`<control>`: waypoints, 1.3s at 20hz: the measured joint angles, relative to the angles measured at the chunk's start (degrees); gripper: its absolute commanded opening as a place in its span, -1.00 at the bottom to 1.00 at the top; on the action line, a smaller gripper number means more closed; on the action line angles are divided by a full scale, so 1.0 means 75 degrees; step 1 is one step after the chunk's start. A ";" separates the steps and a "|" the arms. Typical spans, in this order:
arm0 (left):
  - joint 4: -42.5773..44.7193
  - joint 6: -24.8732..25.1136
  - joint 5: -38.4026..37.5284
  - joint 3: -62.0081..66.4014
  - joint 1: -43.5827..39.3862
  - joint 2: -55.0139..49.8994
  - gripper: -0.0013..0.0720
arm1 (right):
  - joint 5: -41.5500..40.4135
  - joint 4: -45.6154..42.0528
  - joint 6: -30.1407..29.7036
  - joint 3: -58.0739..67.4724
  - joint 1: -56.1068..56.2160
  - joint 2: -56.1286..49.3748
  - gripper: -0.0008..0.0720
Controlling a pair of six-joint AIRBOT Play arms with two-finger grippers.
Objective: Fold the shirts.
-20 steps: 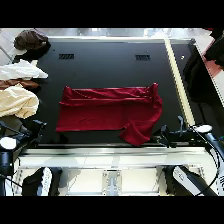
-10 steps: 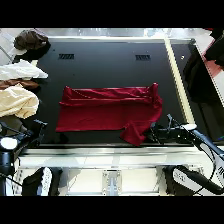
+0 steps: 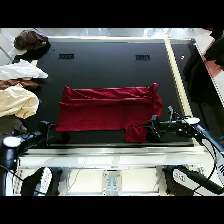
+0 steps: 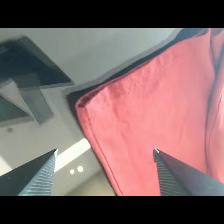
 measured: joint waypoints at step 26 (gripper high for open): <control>-0.2573 0.4278 0.0131 0.0819 0.0163 -0.1329 -0.93 | 0.0338 -0.0621 -0.0119 0.0694 0.0000 0.1483 -0.92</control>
